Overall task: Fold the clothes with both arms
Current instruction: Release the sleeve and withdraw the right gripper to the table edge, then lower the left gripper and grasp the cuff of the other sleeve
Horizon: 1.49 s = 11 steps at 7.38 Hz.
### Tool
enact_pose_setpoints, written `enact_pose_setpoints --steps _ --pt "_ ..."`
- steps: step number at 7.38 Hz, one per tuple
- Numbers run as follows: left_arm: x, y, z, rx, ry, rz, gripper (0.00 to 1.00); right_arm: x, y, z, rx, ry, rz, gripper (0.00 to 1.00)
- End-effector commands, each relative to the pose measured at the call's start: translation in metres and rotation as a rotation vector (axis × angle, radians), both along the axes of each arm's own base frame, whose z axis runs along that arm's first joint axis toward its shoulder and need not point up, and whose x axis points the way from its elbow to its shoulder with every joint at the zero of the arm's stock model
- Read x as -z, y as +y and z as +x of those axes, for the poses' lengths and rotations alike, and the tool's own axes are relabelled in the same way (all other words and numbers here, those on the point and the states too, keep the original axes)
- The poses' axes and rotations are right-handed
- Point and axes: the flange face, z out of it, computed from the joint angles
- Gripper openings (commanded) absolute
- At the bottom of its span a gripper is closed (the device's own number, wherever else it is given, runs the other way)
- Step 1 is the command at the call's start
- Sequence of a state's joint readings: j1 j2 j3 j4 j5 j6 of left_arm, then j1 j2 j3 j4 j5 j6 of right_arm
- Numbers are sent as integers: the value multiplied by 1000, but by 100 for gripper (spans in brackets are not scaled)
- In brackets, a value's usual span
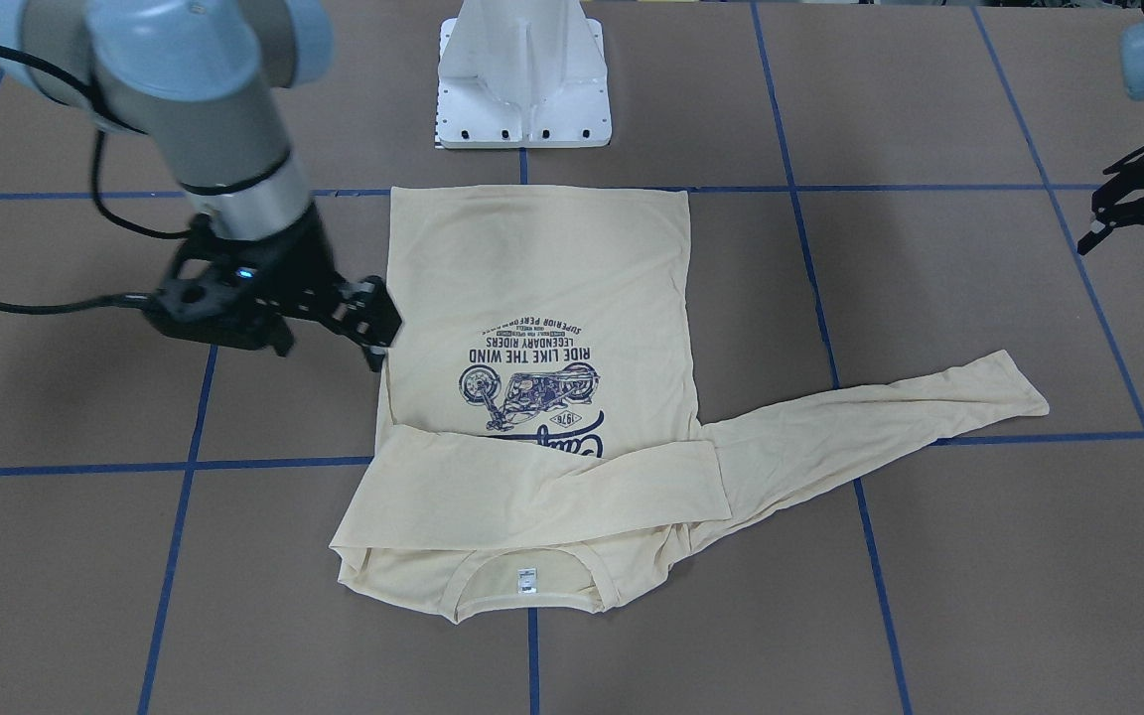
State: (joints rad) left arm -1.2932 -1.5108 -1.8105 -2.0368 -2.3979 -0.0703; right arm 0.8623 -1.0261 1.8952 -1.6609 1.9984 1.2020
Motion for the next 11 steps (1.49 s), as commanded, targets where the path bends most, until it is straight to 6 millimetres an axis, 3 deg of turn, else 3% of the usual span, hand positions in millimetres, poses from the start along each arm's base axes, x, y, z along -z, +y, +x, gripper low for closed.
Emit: enact_pose_setpoints --steps 1,2,3,4,5,7,10,11 --pt "-21 1 61 95 -87 -36 100 -70 36 81 95 46 61 100" --pt "-44 1 75 102 -88 -28 100 -100 34 120 140 54 67 100" --pt "-77 0 76 119 -73 9 100 -137 35 165 198 68 88 100" --pt "-86 -4 92 133 -55 -4 100 -171 40 201 243 81 102 100" --pt "-90 0 116 113 -74 -5 100 -192 47 220 265 79 98 100" --pt "-101 6 132 84 -83 -18 97 -200 49 225 276 71 96 100" --pt "-113 11 136 68 -99 -31 69 -201 50 225 274 71 92 100" --pt "-115 12 139 61 -102 -32 67 -201 50 225 274 71 92 100"
